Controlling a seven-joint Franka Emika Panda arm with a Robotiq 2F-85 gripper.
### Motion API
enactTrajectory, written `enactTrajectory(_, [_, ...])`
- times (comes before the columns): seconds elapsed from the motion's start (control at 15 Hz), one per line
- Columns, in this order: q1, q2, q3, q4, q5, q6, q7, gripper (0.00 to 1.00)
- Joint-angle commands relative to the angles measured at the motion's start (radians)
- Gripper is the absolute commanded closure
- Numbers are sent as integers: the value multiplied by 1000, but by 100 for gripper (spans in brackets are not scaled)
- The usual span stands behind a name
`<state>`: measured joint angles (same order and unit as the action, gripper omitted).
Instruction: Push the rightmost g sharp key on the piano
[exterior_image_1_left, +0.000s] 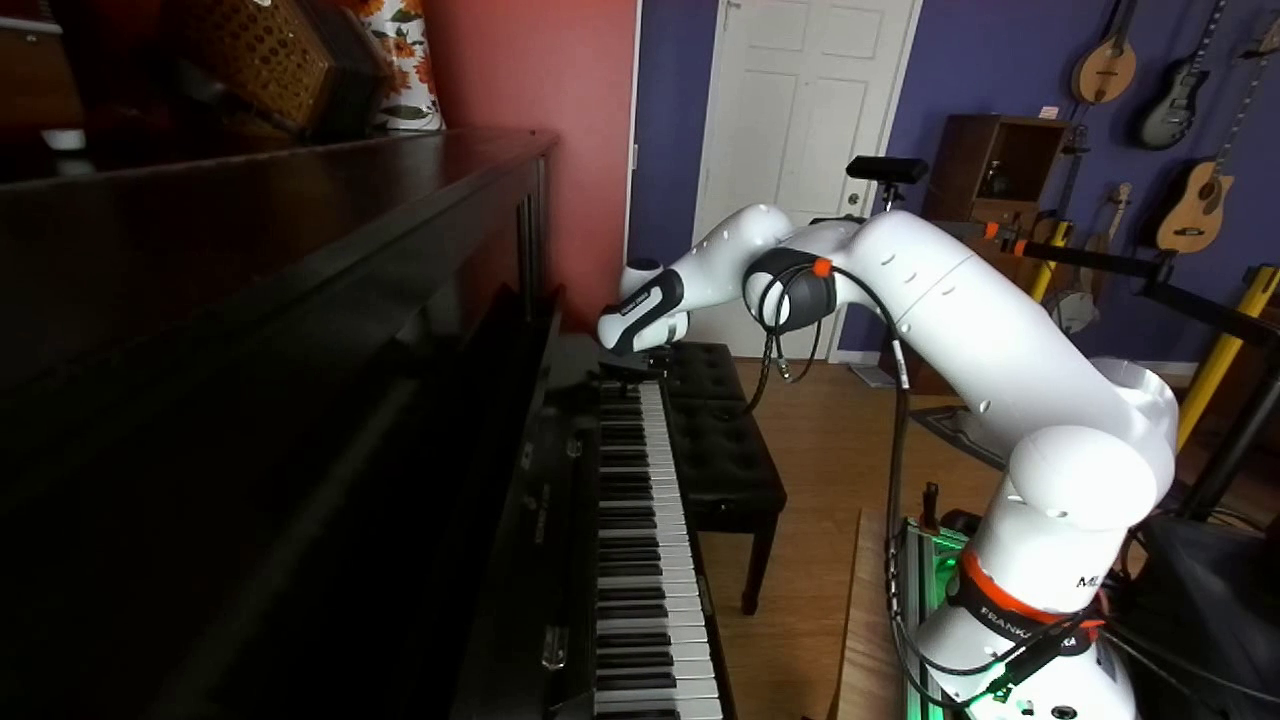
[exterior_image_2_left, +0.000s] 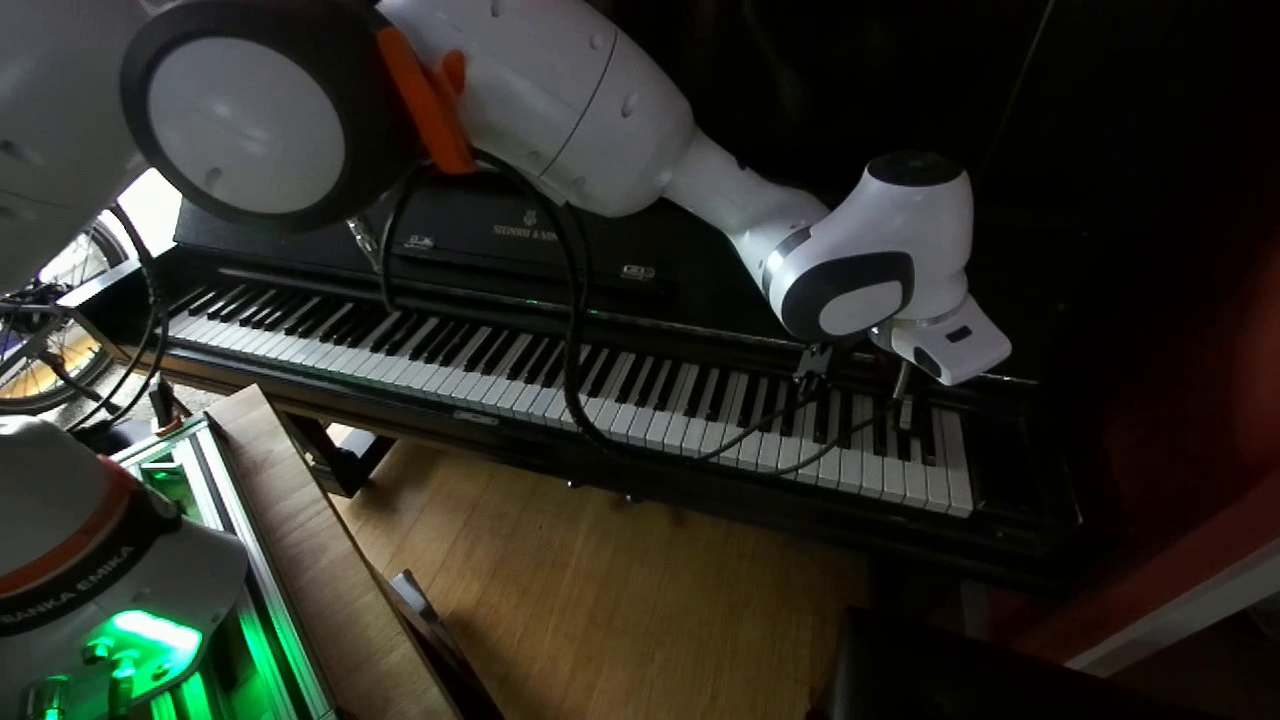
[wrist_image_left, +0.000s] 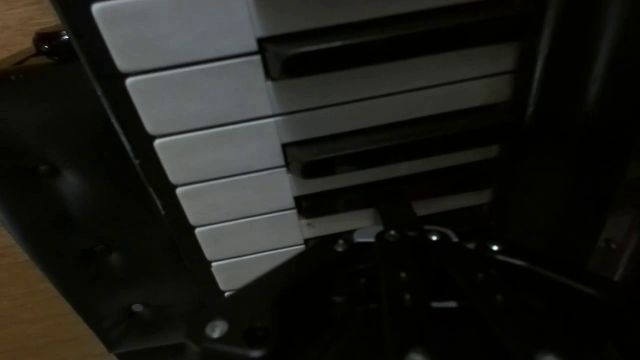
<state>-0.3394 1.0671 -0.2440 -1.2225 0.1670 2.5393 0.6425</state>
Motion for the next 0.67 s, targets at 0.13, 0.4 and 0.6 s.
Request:
enactTrajectory(0.13, [-14,47,4,54,23,-11,-22,100])
enactTrajectory(0.4, [-15,53,4,63,22,-16,-21,100])
enactTrajectory(0.6, [-16,57,4,69,22,-22,-21,100])
